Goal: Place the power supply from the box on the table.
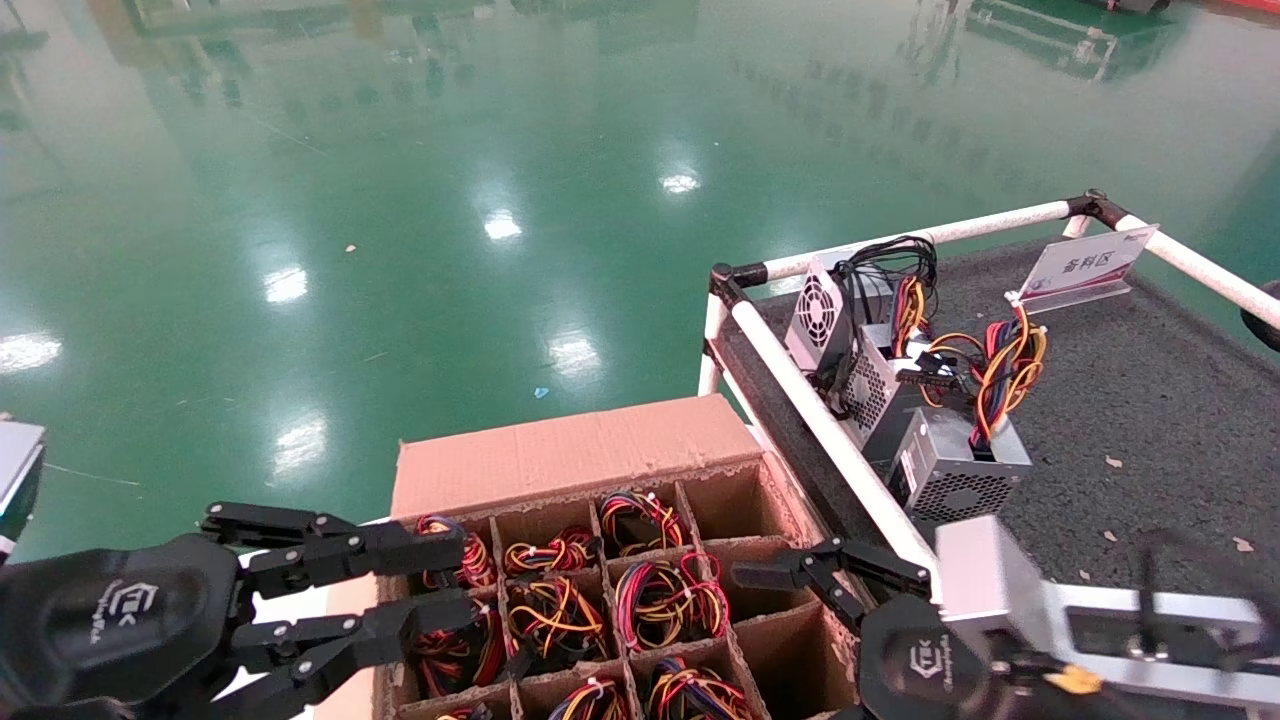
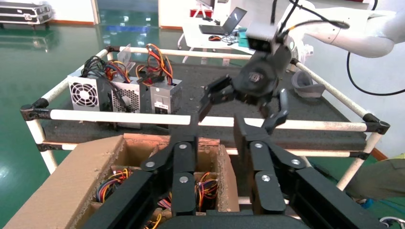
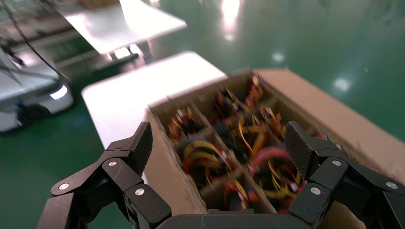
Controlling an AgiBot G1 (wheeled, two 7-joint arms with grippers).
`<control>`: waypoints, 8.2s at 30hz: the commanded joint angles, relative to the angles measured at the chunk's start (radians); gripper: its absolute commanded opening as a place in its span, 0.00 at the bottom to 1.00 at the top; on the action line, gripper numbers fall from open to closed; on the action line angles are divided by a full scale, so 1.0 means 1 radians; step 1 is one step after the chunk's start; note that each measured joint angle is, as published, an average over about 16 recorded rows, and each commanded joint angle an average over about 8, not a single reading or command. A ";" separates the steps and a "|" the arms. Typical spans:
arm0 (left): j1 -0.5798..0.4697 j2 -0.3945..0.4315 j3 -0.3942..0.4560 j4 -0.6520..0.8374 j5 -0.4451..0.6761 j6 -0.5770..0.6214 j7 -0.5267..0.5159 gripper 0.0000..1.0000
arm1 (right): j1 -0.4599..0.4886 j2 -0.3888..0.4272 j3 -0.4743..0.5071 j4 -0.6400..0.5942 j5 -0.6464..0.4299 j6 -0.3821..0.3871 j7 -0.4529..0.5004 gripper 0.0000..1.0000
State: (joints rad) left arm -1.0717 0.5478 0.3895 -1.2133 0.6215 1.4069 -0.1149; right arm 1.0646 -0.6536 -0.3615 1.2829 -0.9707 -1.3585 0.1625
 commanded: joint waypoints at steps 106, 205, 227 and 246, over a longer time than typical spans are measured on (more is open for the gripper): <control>0.000 0.000 0.000 0.000 0.000 0.000 0.000 1.00 | 0.502 0.162 0.111 -0.439 0.172 -0.216 0.459 0.00; 0.000 0.000 0.000 0.000 0.000 0.000 0.000 1.00 | 0.504 0.103 -0.302 -0.983 0.154 -0.211 0.051 1.00; 0.000 0.000 0.000 0.000 0.000 0.000 0.000 1.00 | 0.527 0.157 -0.314 -0.920 0.103 -0.138 -0.033 1.00; 0.000 0.000 0.000 0.000 0.000 0.000 0.000 1.00 | 0.638 0.190 -0.325 -0.968 0.051 -0.183 -0.087 1.00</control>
State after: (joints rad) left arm -1.0714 0.5476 0.3895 -1.2130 0.6215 1.4066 -0.1149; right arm 1.7068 -0.4667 -0.6870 0.3105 -0.9169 -1.5413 0.0913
